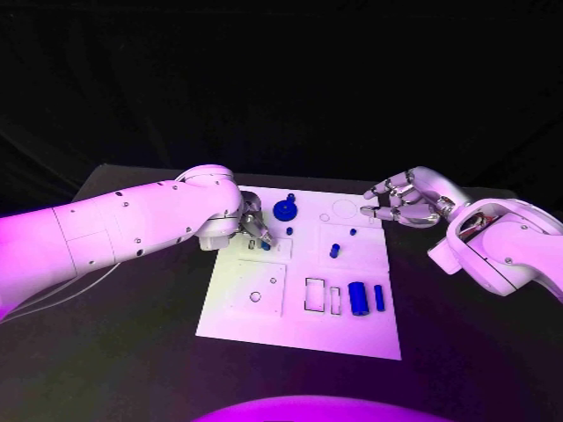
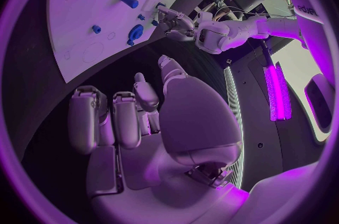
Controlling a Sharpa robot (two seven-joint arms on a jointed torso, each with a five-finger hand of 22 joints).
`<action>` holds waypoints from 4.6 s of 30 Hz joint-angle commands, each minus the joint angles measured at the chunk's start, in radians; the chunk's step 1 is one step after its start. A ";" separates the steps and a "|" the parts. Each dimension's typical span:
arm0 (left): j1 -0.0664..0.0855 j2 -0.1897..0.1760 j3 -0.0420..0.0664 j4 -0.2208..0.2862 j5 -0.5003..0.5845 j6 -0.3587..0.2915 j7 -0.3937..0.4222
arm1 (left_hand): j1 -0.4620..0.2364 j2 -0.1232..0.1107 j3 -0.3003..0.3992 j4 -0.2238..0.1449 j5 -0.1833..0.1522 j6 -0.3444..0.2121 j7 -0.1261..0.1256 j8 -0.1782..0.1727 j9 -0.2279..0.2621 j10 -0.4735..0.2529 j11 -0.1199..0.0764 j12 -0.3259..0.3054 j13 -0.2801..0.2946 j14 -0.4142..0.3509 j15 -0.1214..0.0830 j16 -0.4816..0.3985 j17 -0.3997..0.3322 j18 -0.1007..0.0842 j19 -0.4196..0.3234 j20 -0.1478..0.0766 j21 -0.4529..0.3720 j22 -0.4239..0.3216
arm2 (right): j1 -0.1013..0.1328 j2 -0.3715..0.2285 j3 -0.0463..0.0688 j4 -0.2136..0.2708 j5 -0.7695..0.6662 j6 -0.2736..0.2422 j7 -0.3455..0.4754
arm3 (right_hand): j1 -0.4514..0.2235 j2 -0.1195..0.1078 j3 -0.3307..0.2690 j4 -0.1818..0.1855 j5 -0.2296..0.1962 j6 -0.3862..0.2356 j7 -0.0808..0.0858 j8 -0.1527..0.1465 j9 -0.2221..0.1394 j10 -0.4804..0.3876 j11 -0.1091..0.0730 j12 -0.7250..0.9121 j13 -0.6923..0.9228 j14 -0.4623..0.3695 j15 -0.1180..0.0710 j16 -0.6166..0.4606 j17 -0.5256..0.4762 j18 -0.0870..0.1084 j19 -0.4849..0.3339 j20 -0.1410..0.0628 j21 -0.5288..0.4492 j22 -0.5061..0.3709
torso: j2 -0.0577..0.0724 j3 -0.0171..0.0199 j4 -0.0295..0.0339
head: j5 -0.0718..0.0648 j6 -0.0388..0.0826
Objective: Assemble the parts on the task board
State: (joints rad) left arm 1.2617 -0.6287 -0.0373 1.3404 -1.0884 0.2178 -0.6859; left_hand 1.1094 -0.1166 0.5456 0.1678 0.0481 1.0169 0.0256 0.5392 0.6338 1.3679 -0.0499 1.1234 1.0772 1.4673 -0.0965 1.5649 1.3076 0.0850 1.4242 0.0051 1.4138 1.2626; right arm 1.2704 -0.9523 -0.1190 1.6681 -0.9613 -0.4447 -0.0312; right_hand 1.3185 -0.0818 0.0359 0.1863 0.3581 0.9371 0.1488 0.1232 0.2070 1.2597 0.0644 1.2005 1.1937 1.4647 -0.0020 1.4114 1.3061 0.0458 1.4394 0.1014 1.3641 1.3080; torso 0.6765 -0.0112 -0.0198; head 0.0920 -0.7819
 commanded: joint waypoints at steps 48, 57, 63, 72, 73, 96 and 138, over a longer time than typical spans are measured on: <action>0.019 -0.047 0.053 0.036 -0.001 0.009 -0.001 | -0.059 -0.026 -0.337 0.112 0.003 0.005 -0.005 0.013 0.014 -0.022 0.003 -0.037 -0.044 0.104 -0.005 0.006 0.263 -0.018 0.001 -0.003 -0.004 -0.006 | -0.001 -0.003 0.000 -0.004 -0.003 0.009 0.009 | -0.020 -0.004 -0.016 0.009 -0.006 -0.001 0.001 0.004 -0.003 -0.001 0.001 -0.004 -0.006 0.044 -0.008 -0.011 -0.010 0.011 -0.004 -0.004 -0.014 0.114 | -0.002 0.0008 0.0011 | -0.005 0.012; 0.077 -0.038 0.063 -0.056 0.001 -0.027 0.020 | -0.011 -0.003 -0.374 0.120 0.004 -0.032 0.012 -0.009 0.001 -0.072 0.018 -0.114 -0.125 0.104 0.007 0.006 0.263 -0.009 -0.023 0.004 -0.032 -0.051 | -0.001 -0.003 0.000 -0.006 -0.002 0.008 0.007 | -0.021 -0.004 -0.017 0.010 -0.006 -0.002 0.001 0.005 -0.003 -0.001 0.001 -0.003 -0.006 0.044 -0.008 -0.011 -0.009 0.010 -0.003 -0.004 -0.012 0.115 | 0.000 -0.0008 0.0010 | 0.002 0.024; 0.086 -0.001 0.064 -0.136 -0.009 -0.039 0.034 | -0.004 -0.006 -0.395 0.122 0.003 -0.055 0.024 -0.032 -0.015 -0.078 0.028 -0.117 -0.132 0.104 0.015 0.006 0.263 -0.009 -0.022 0.010 -0.033 -0.051 | -0.001 0.000 0.000 -0.008 -0.002 0.009 0.008 | -0.021 -0.003 -0.017 0.010 -0.005 -0.002 0.001 0.005 -0.003 -0.001 0.001 -0.003 -0.006 0.044 -0.008 -0.011 -0.009 0.010 -0.003 -0.004 -0.013 0.115 | 0.001 -0.0012 0.0000 | 0.005 0.027; 0.084 0.065 0.049 -0.244 -0.038 0.007 0.049 | 0.011 -0.015 -0.416 0.122 0.004 -0.065 0.032 -0.050 -0.031 -0.084 0.035 -0.121 -0.141 0.104 0.021 0.006 0.263 -0.009 -0.024 0.016 -0.036 -0.053 | -0.003 0.005 0.000 -0.011 -0.002 0.010 0.009 | -0.021 -0.003 -0.018 0.010 -0.005 -0.002 0.001 0.005 -0.003 -0.001 0.001 -0.003 -0.006 0.044 -0.008 -0.010 -0.008 0.010 -0.003 -0.004 -0.012 0.115 | 0.003 -0.0025 -0.0013 | 0.012 0.025; 0.082 0.070 0.047 -0.252 -0.040 0.011 0.051 | 0.013 -0.014 -0.418 0.122 0.004 -0.067 0.033 -0.054 -0.035 -0.085 0.036 -0.121 -0.141 0.104 0.022 0.006 0.263 -0.009 -0.024 0.017 -0.036 -0.054 | -0.003 0.005 0.000 -0.011 -0.002 0.011 0.009 | -0.021 -0.003 -0.018 0.010 -0.005 -0.002 0.001 0.005 -0.003 -0.001 0.001 -0.003 -0.006 0.044 -0.008 -0.010 -0.008 0.010 -0.003 -0.004 -0.012 0.115 | 0.004 -0.0030 -0.0026 | 0.013 0.025; 0.061 0.105 0.034 -0.314 -0.100 0.056 0.079 | 0.008 -0.014 -0.450 0.124 0.004 -0.074 0.042 -0.078 -0.061 -0.093 0.044 -0.125 -0.151 0.104 0.030 0.006 0.263 -0.007 -0.029 0.024 -0.042 -0.061 | -0.005 0.008 0.000 -0.010 -0.002 0.010 0.010 | -0.020 -0.002 -0.018 0.010 -0.003 -0.002 0.001 0.005 -0.003 0.000 0.001 -0.003 -0.005 0.044 -0.008 -0.011 -0.008 0.010 -0.004 -0.004 -0.013 0.115 | 0.004 -0.0021 -0.0028 | 0.021 0.022; 0.050 0.108 0.032 -0.321 -0.040 0.104 0.086 | 0.103 0.081 -0.433 0.106 0.004 -0.038 0.038 -0.095 -0.102 -0.092 0.041 -0.116 -0.156 0.104 0.028 0.006 0.263 -0.007 -0.027 0.026 -0.040 -0.057 | -0.005 0.009 0.000 -0.011 -0.002 0.011 0.010 | -0.019 0.001 -0.018 0.011 0.000 -0.001 0.001 0.006 -0.003 0.001 0.001 -0.001 -0.004 0.044 -0.008 -0.011 -0.009 0.011 -0.004 -0.004 -0.014 0.115 | 0.005 -0.0019 -0.0042 | 0.023 0.016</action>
State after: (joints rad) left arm 1.3117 -0.5216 -0.0061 1.0197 -1.1538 0.3065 -0.6097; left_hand 1.2094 -0.0380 0.1075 0.2730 0.0484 0.9743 0.0646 0.4472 0.5326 1.2773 -0.0076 1.0029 0.9221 1.4670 -0.0748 1.5649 1.3074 0.0773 1.3990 0.0268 1.3770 1.2051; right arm 1.2659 -0.9436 -0.1190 1.6569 -0.9606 -0.4440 -0.0292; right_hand 1.3095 -0.0832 0.0250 0.1972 0.3580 0.9371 0.1489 0.1232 0.2055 1.2597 0.0644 1.2005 1.1885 1.4646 -0.0020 1.4040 1.2976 0.0456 1.4394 0.1014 1.3562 1.3081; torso 0.6813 -0.0131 -0.0234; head 0.1154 -0.7653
